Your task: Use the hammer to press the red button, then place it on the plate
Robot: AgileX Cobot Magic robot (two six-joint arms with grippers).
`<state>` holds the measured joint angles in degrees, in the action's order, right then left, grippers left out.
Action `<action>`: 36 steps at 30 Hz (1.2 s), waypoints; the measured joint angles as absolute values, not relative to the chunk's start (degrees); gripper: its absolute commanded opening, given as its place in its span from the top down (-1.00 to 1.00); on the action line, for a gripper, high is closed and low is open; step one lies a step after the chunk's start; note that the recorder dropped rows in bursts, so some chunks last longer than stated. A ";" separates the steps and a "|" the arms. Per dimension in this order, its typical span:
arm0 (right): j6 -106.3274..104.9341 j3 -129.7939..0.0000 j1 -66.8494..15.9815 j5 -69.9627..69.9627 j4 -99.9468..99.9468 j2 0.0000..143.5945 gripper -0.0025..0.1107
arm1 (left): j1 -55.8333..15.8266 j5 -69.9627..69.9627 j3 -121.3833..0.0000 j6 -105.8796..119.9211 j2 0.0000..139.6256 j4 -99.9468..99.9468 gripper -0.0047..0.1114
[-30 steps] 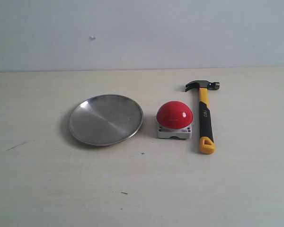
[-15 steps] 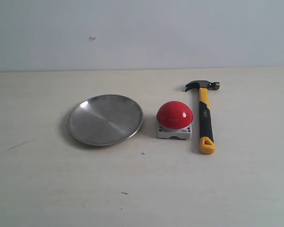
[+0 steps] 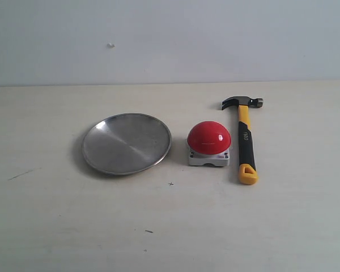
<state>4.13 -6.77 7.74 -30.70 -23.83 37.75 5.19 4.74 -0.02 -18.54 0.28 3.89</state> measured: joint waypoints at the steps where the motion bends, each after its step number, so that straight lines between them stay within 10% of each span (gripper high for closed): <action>1: 2.06 -9.04 7.74 -29.61 -23.83 40.73 0.96 | 5.19 4.74 -0.02 -18.54 0.28 3.89 0.92; 14: -14.03 -42.97 7.74 6.01 -23.83 75.19 0.93 | 5.19 4.74 -0.02 -18.48 0.28 3.89 0.92; 36: -1.70 -98.36 7.74 55.42 -1.95 114.14 0.03 | 5.19 4.83 -0.02 -18.48 0.28 3.89 0.92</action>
<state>-1.70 -98.36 7.74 55.42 -1.95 114.14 5.19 4.83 -0.02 -18.48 0.28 3.89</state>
